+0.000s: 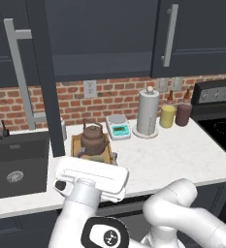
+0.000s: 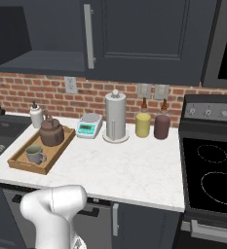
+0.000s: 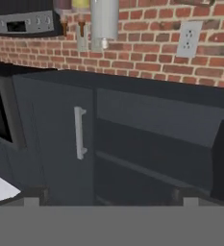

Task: Pick the kettle from the counter and place it on the tray. Then pick the mug from the cabinet and place it on the tray. Then close the cabinet doors.

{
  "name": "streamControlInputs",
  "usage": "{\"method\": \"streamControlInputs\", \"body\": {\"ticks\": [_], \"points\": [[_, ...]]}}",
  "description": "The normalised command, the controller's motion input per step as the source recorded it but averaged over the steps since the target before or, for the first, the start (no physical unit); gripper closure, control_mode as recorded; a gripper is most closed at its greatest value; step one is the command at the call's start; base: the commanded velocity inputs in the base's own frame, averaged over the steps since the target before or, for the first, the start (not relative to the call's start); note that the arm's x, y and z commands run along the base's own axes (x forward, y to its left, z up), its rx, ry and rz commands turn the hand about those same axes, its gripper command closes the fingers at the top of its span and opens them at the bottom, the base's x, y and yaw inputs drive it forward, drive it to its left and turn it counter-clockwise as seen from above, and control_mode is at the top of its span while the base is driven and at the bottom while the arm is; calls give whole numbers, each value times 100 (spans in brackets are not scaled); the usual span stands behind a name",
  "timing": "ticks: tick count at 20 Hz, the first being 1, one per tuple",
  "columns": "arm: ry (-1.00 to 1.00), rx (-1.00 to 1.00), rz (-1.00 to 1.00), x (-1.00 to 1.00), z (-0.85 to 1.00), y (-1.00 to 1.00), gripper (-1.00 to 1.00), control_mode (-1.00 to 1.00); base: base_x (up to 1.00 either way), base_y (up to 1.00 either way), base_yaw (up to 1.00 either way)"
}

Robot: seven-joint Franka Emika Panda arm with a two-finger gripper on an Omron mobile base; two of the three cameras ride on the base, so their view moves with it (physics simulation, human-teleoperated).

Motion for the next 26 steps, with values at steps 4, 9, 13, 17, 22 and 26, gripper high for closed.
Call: {"method": "streamControlInputs", "body": {"ticks": [4, 9, 13, 17, 22, 26], "points": [[10, 0, 14, 32, -23, 31, -100, -100, 0, 0, 0], [3, 0, 12, 25, -10, 32, -100, -100, 0, 0, 0], [0, 0, 10, 14, 0, 36, -100, -100, 0, 0, 0], [0, 0, 5, 11, 0, 36, -100, -100, 0, 0, 0], [0, 0, 0, 3, 0, 28, -100, -100, 0, 0, 0], [0, 0, 0, -5, 0, 6, -100, -100, 0, 0, 0]]}}
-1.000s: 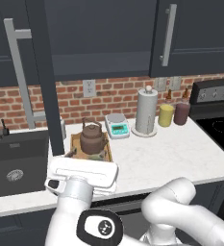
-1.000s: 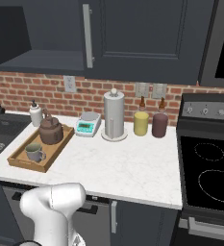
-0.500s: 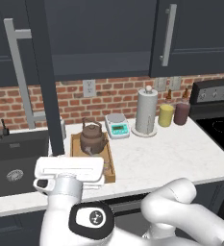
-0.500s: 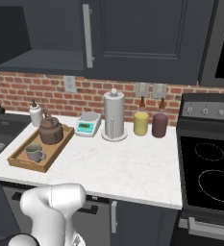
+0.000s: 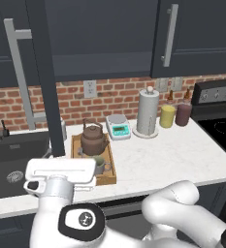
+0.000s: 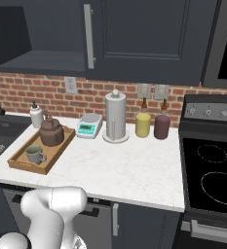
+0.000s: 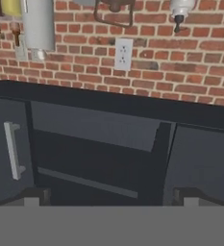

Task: Pick the kettle from the counter and place it on the tray. Then pick the mug from the cabinet and place it on the tray. Then close the cabinet doors.

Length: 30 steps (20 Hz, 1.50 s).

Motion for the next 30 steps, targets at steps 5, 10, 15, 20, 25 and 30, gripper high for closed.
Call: {"method": "streamControlInputs", "body": {"ticks": [5, 10, 15, 20, 25, 30], "points": [[-5, 0, 0, -13, 0, 2, -100, -100, 0, 0, 0], [-7, 2, 0, -1, 8, 6, -100, -100, 0, 0, 0], [-10, 1, 0, 0, 15, 2, -100, -100, 0, 0, 0], [-12, 0, 0, 0, 15, 0, -100, -100, 0, 0, 0], [-10, 0, 0, 0, 7, 0, -100, -100, 0, 0, 0], [-7, 0, 0, -14, 0, 0, -100, -100, 0, 0, 0]]}}
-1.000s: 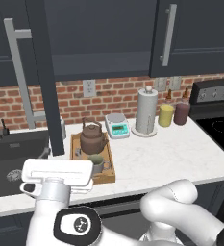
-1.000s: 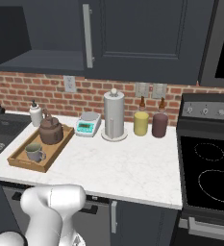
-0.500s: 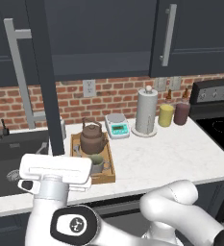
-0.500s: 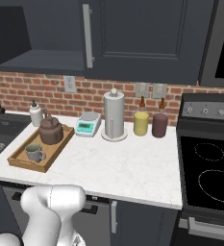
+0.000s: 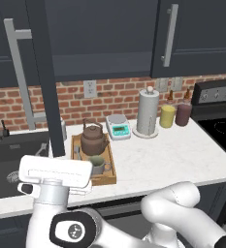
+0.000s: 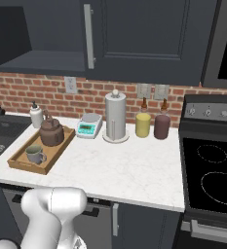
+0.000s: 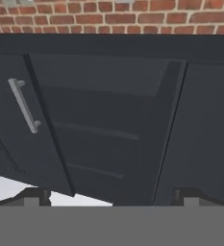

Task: Pick the kettle from the counter and place it on the tray. Then pick the mug from the cabinet and place it on the tray. Then close the cabinet doors.

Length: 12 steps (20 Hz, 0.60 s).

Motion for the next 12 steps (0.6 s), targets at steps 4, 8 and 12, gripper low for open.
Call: {"method": "streamControlInputs", "body": {"ticks": [4, 8, 12], "points": [[-9, 0, 0, -21, 0, 0, -100, -100, 0, 0, 0], [-12, 0, 0, -16, 5, 0, -100, -100, 0, 0, 0], [-11, 2, 0, -8, 17, 0, -100, -100, 0, 0, 0]]}}
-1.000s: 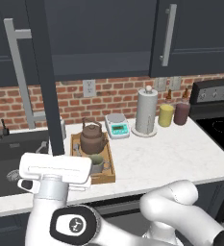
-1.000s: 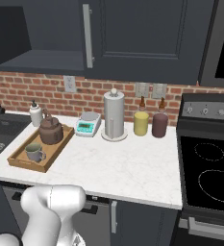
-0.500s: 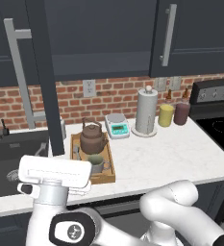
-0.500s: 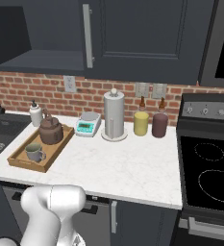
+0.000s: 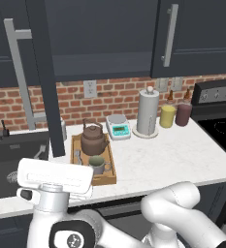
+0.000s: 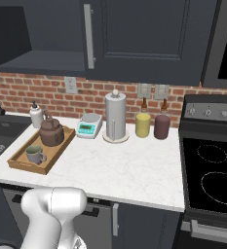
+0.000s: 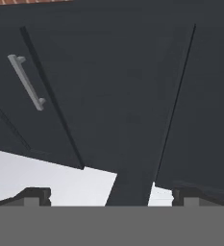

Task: Pick the kettle from the counter and place it on the tray. Then pick the mug from the cabinet and place it on the tray. Then close the cabinet doors.

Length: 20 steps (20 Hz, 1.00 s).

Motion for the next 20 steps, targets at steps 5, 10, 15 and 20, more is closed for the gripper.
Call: {"method": "streamControlInputs", "body": {"ticks": [5, 10, 15, 20], "points": [[-8, 2, -1, -1, 17, 0, -100, -100, 0, 0, 0], [-5, 2, -2, 0, 18, 0, -100, -100, 0, 0, 0], [-5, 3, -3, 0, 20, 0, -100, -100, 0, 0, 0], [-3, 5, -5, 0, 28, 0, -100, -100, 0, 0, 0]]}}
